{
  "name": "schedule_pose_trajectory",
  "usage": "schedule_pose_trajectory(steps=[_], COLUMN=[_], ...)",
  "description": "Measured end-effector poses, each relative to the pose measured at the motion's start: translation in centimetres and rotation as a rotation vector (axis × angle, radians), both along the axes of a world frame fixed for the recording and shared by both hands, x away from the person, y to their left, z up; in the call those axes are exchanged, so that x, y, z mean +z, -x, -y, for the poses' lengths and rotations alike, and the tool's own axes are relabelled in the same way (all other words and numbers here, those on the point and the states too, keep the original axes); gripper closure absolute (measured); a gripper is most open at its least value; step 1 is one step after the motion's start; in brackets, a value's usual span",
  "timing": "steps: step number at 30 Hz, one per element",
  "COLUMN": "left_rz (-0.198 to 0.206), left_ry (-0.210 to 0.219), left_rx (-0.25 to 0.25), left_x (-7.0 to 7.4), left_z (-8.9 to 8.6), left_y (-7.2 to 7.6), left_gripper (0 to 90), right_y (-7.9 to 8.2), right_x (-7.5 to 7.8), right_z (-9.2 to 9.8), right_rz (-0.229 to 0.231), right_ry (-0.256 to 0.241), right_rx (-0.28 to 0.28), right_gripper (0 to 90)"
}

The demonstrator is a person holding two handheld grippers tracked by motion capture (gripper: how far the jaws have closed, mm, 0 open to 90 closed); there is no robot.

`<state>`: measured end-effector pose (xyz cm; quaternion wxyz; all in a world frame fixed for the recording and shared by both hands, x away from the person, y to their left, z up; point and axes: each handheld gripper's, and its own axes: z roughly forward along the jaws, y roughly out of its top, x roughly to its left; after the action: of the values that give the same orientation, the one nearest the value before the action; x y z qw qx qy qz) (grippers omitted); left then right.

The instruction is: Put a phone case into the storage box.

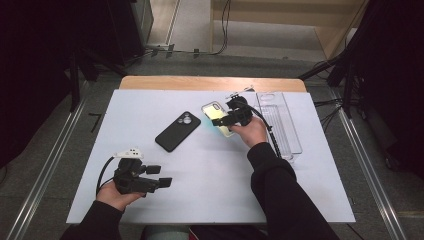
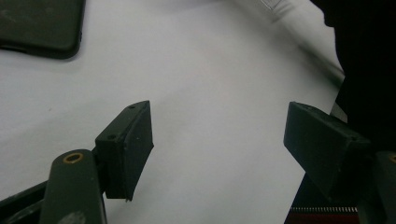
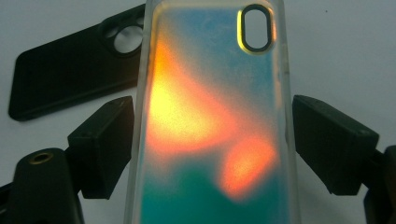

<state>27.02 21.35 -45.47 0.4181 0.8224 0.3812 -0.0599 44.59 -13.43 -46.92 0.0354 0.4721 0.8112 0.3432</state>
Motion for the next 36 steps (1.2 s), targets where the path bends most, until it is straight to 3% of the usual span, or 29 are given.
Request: schedule_pose_trajectory(steps=[11, 14, 17, 30, 36], left_rz=[-0.008, -0.054, -0.050, -0.044, -0.040], left_ry=[0.017, 0.030, 0.035, 0.055, 0.067], left_rx=[0.005, 0.022, 0.025, 0.045, 0.037], left_x=[0.2, 0.3, 0.3, 0.7, 1.1], left_z=[0.1, 0.1, 0.1, 0.3, 0.7], left_y=[-0.1, -0.2, -0.2, -0.2, -0.2], left_gripper=[24.1, 24.3, 24.7, 24.7, 24.8], right_y=[2.9, 3.8, 5.0, 8.6, 10.3], right_x=[2.5, 3.0, 3.3, 3.9, 3.6], right_z=[0.6, 0.7, 0.9, 2.2, 2.8], right_rz=[0.017, 0.024, 0.026, 0.044, 0.050], right_ry=[-0.031, -0.037, -0.047, -0.086, -0.096], right_rx=[0.045, 0.061, 0.073, 0.109, 0.101], right_gripper=[15.2, 15.2, 15.2, 15.1, 15.1])
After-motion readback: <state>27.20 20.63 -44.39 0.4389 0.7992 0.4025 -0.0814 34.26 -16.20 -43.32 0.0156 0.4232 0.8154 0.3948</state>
